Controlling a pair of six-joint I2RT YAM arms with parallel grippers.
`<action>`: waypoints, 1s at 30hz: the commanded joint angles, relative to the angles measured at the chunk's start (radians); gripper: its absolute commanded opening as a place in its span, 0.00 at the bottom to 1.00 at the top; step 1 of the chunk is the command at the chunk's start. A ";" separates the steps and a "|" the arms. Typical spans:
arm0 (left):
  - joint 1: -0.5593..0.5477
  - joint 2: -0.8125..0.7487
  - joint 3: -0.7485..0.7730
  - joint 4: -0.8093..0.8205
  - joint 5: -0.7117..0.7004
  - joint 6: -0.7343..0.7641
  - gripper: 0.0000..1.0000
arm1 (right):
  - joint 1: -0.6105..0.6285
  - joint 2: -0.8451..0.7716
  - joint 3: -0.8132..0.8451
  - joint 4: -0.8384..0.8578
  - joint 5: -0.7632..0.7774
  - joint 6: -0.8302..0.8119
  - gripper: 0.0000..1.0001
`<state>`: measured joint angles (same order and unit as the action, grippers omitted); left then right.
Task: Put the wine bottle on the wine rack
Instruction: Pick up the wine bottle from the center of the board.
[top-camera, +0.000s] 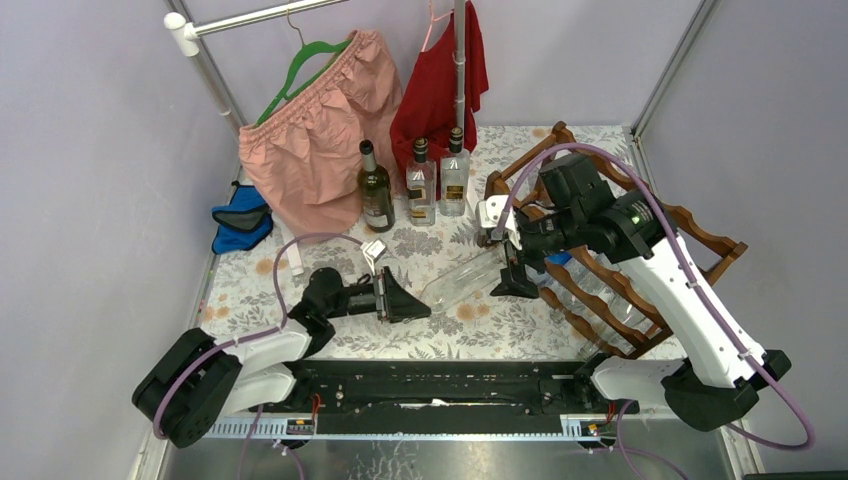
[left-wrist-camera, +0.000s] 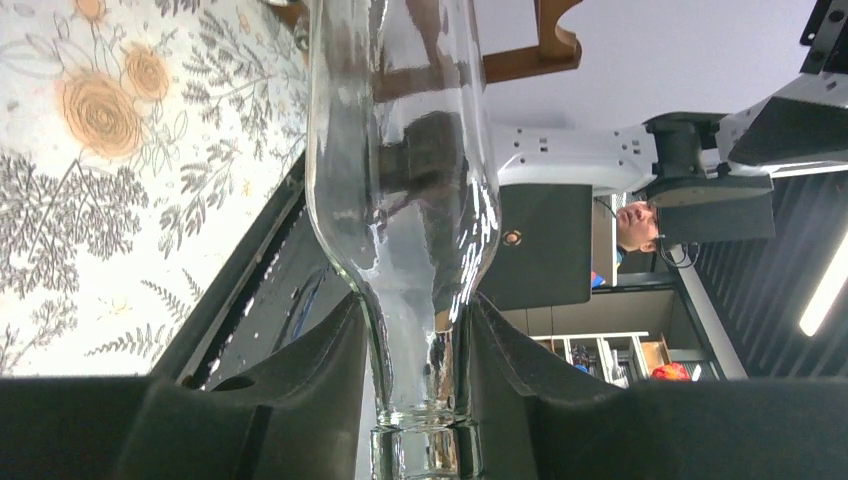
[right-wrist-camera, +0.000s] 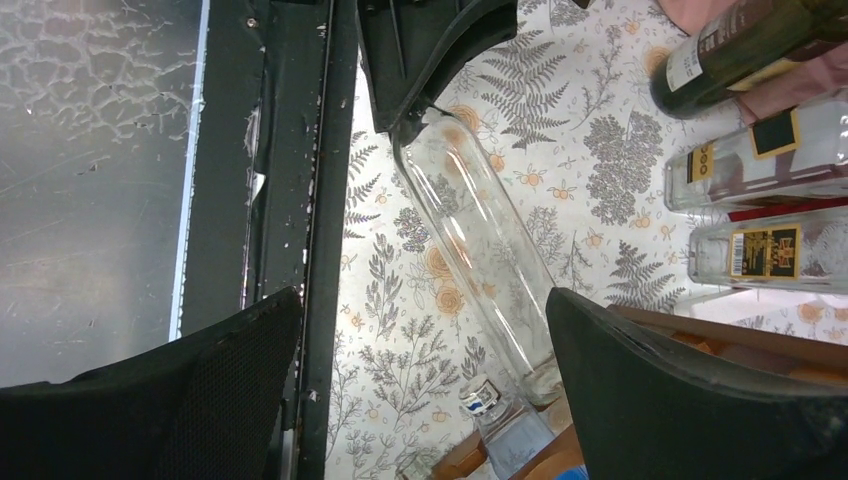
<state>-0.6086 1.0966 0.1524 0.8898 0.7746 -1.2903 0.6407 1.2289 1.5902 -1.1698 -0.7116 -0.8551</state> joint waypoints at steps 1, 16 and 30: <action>0.010 0.041 0.085 0.246 -0.017 -0.015 0.00 | -0.030 -0.044 0.008 0.005 -0.031 0.011 1.00; 0.025 0.119 0.185 0.155 -0.024 0.065 0.00 | -0.105 -0.109 -0.031 0.039 -0.079 0.036 1.00; 0.046 0.162 0.234 0.171 -0.018 0.073 0.00 | -0.126 -0.141 -0.065 0.048 -0.097 0.036 1.00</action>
<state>-0.5751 1.2678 0.3428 0.9298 0.7597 -1.2434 0.5255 1.1072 1.5333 -1.1461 -0.7700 -0.8314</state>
